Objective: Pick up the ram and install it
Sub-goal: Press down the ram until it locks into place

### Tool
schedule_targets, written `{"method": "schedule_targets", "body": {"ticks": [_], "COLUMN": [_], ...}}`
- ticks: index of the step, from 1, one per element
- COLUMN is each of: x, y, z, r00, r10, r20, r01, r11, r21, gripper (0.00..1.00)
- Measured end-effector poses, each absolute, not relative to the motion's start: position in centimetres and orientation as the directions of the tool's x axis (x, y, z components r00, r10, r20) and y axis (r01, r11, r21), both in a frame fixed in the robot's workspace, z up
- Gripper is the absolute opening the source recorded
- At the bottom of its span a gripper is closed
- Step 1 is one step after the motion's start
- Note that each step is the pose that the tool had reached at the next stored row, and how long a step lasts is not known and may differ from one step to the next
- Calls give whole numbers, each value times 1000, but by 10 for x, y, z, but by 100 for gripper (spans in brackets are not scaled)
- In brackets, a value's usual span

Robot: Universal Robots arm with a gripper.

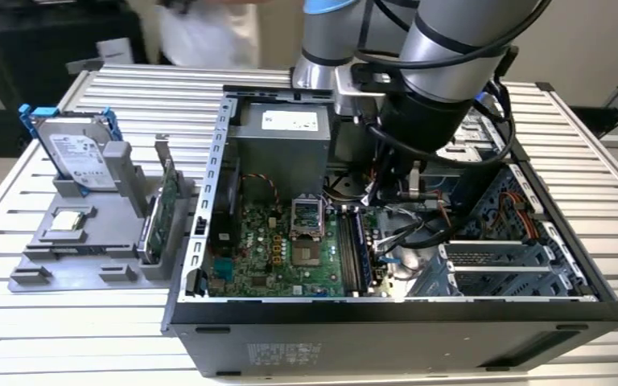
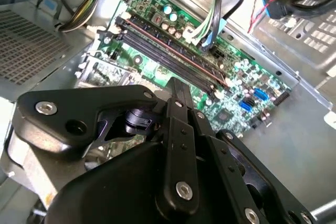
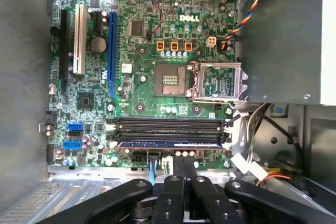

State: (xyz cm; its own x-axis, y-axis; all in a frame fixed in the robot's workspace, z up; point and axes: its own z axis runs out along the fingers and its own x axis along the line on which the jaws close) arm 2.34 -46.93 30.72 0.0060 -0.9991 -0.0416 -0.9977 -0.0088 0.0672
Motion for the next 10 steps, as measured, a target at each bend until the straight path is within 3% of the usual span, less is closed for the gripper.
{"method": "schedule_targets", "body": {"ticks": [10], "x": [24], "y": [-469], "z": [310], "r00": [6], "r10": [-999], "r20": [-42], "r01": [-997], "r11": [-9], "r21": [70], "gripper": [0]}}
